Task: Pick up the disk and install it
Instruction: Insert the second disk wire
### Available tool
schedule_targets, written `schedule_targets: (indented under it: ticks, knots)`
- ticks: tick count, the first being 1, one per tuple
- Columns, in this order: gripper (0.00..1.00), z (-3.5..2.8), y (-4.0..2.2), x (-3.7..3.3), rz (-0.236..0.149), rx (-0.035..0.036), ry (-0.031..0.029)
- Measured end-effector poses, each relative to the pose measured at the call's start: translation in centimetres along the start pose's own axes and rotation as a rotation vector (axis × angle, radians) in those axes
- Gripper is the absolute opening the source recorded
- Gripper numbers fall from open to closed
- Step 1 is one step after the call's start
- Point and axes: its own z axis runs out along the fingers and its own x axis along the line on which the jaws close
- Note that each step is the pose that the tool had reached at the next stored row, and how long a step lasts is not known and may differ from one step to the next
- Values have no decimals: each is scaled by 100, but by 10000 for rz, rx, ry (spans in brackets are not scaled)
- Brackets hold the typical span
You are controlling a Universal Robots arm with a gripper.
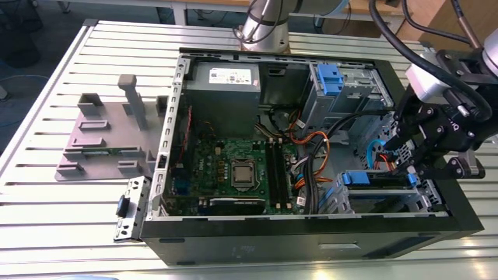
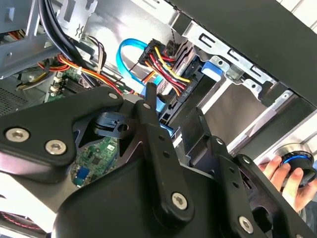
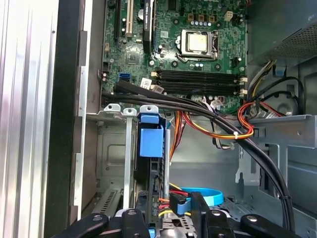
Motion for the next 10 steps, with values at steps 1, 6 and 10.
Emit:
schedule_targets:
  ticks: [1,6,10]
  knots:
    - [47,0,0,0,0,1,1]
    - [47,1,0,0,-1,0,-5]
    - [34,1,0,0,-2,0,-10]
